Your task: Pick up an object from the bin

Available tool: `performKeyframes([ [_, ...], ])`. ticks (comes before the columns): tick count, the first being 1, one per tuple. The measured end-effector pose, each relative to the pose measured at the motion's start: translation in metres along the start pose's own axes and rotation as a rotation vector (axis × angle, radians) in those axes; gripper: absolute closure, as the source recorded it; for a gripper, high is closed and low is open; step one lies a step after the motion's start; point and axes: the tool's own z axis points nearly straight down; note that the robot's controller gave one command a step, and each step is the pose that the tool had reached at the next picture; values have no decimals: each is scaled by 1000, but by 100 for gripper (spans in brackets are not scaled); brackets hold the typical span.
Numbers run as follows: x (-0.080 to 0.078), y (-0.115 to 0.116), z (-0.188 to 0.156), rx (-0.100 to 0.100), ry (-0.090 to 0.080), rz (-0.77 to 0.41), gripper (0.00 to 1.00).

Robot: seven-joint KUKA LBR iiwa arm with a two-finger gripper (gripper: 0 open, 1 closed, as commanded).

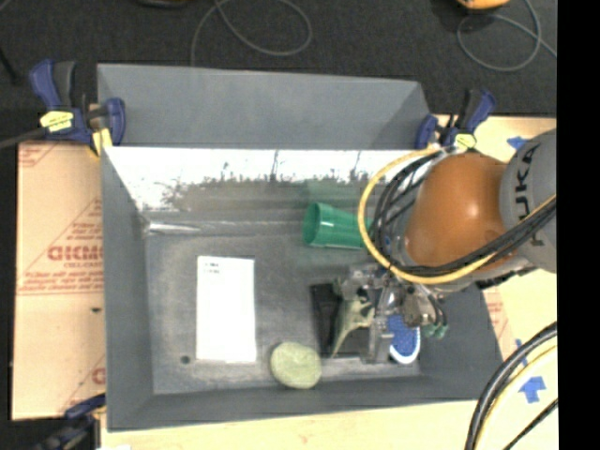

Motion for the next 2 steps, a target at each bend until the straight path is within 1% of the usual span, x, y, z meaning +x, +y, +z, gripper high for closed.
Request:
performKeyframes([
  [1,-2,0,-4,1,-8,-1,0],
  [2,-18,-17,40,-3,-13,300,0],
])
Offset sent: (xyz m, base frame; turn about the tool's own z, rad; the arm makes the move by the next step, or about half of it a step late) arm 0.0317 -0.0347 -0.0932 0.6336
